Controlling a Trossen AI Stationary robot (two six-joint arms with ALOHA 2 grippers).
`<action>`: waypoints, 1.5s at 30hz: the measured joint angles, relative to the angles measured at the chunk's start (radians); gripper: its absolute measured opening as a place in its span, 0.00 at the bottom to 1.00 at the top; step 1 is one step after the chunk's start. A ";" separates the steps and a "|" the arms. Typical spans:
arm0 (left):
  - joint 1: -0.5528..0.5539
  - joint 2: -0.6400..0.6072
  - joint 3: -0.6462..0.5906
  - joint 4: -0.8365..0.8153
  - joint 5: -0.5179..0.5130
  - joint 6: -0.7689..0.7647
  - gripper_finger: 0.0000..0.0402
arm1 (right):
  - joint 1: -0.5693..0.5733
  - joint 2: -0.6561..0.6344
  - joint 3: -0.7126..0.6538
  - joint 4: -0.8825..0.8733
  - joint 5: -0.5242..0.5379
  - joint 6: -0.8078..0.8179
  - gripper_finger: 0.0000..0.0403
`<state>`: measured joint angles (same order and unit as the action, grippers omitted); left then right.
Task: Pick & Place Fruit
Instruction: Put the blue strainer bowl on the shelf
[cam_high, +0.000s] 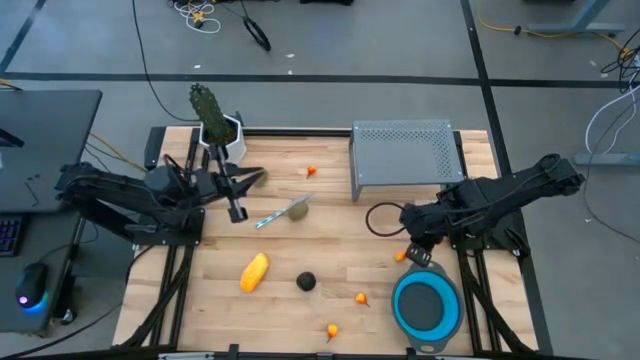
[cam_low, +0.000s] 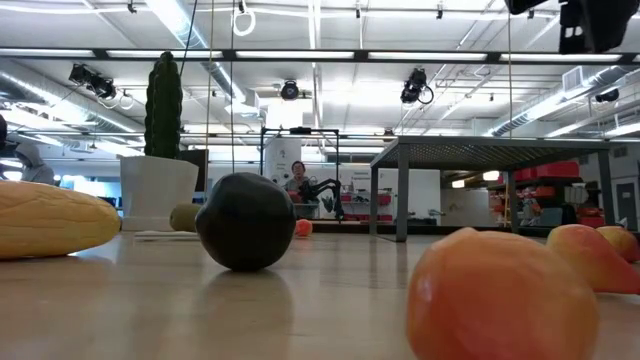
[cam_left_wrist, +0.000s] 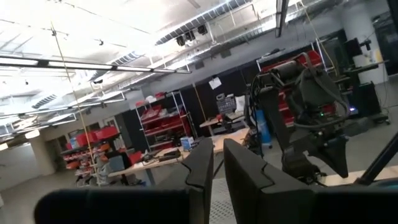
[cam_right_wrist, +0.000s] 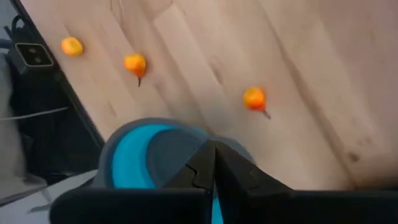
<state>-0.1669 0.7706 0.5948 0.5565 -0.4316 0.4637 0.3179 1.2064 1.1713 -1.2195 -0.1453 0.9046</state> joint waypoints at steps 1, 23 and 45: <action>0.000 0.005 0.002 0.000 0.002 -0.004 0.11 | 0.002 0.000 0.000 -0.006 -0.012 0.010 0.05; 0.000 0.036 0.011 -0.095 0.033 -0.198 0.11 | 0.161 0.148 -0.039 -0.041 -0.023 0.084 0.33; 0.000 0.036 0.011 -0.174 0.033 -0.302 0.11 | 0.252 0.148 -0.039 -0.056 0.121 0.233 0.39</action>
<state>-0.1669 0.8070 0.6060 0.3828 -0.3988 0.1617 0.5701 1.3540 1.1320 -1.2751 -0.0247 1.1378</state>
